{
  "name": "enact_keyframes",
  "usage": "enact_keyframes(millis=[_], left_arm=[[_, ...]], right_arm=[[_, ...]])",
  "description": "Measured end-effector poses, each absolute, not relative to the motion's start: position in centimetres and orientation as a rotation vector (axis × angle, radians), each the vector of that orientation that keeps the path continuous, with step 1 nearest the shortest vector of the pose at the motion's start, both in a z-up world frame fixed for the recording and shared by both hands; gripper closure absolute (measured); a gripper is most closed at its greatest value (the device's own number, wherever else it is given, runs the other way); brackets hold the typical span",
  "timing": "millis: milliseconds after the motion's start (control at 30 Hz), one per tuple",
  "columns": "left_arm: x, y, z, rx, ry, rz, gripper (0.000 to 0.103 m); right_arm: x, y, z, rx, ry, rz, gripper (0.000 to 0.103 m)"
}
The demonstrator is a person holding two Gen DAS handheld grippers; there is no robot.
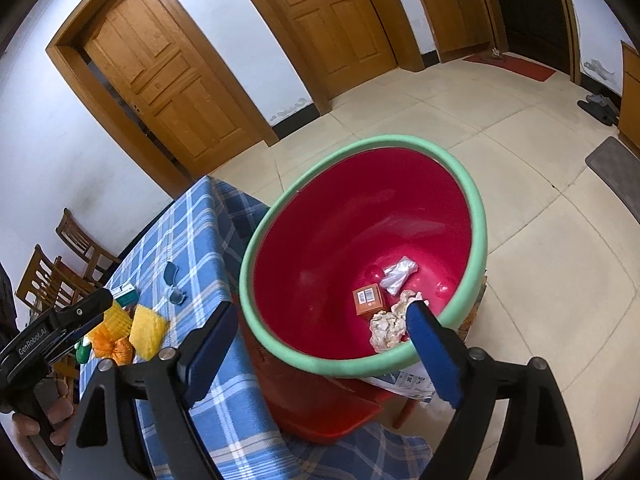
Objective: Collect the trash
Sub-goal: 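Move both tools back over the table toward the pile of items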
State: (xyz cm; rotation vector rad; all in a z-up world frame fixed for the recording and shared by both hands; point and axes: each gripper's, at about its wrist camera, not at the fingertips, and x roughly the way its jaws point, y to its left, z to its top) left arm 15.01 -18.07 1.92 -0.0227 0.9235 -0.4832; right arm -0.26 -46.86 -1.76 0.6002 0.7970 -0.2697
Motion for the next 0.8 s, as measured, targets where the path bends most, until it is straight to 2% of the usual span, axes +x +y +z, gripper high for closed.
enact_keyframes(millis=[800], left_arm=[[14.9, -4.4, 0.8, -0.154, 0.883, -0.216, 0.03]], right_arm=[[1.2, -41.6, -0.5, 0.522, 0.826, -0.198, 0.013]])
